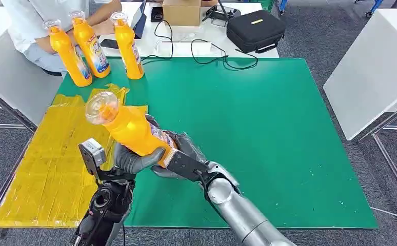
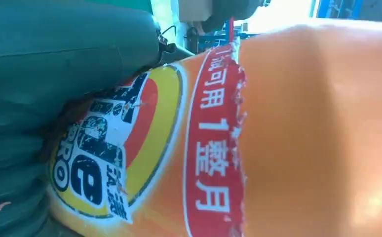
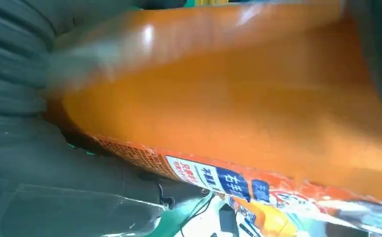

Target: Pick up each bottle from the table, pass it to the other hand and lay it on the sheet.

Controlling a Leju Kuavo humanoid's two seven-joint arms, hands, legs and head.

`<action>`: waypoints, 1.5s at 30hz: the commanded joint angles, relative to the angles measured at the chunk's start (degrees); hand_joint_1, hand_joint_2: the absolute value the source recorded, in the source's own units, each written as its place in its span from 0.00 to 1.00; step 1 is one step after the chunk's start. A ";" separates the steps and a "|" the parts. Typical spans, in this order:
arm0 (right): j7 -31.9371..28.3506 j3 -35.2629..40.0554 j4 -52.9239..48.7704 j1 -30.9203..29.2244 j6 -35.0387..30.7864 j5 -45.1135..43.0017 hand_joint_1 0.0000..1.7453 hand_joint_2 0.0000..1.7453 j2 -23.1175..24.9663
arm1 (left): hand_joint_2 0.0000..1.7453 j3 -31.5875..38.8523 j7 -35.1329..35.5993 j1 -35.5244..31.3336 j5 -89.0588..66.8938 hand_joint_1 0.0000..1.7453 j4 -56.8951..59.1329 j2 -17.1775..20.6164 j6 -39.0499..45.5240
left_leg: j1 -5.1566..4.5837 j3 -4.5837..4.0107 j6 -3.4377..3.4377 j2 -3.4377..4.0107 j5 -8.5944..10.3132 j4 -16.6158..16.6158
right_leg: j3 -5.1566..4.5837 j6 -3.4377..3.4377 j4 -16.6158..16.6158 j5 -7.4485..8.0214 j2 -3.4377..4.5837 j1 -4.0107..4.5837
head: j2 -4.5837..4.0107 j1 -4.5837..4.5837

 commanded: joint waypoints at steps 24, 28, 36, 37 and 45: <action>5.15 -16.19 -37.20 16.04 -10.32 1.38 0.00 1.00 -15.13 | 1.00 -6.23 25.82 -22.21 -93.78 1.00 31.68 12.24 29.25 | -0.03 0.22 0.03 -0.23 0.01 -0.05 | 0.27 -0.15 -0.03 -0.08 -0.30 0.02 | 0.00 -0.02; 4.56 -16.84 -36.39 15.35 -10.19 0.90 0.00 1.00 -15.49 | 1.00 -11.19 28.10 -30.30 -95.16 1.00 45.02 12.70 28.12 | 0.02 0.36 0.05 -0.27 -0.01 -0.02 | 0.43 -0.22 -0.04 -0.10 -0.38 0.08 | 0.00 -0.02; 4.46 -17.32 -38.10 17.43 -10.60 0.67 0.00 1.00 -16.55 | 1.00 -14.87 31.00 -39.07 -95.16 1.00 58.95 14.16 24.43 | 0.04 0.40 0.04 -0.07 -0.07 0.02 | 0.44 -0.21 -0.01 -0.12 -0.19 0.11 | 0.00 0.00; 4.40 -17.46 -38.75 18.34 -10.58 0.69 0.00 1.00 -16.69 | 1.00 -14.46 31.15 -39.74 -95.16 1.00 59.93 14.52 24.24 | 0.03 0.22 0.02 -0.06 0.00 0.02 | 0.24 -0.14 0.00 -0.04 -0.13 0.07 | 0.00 -0.04; 4.08 -17.51 -39.24 19.19 -10.05 0.65 0.00 1.00 -17.05 | 1.00 -11.56 31.22 -41.03 -94.78 1.00 62.42 15.29 23.68 | 0.03 0.28 0.03 0.06 -0.06 0.04 | 0.26 -0.17 0.02 -0.06 -0.03 0.09 | 0.00 0.00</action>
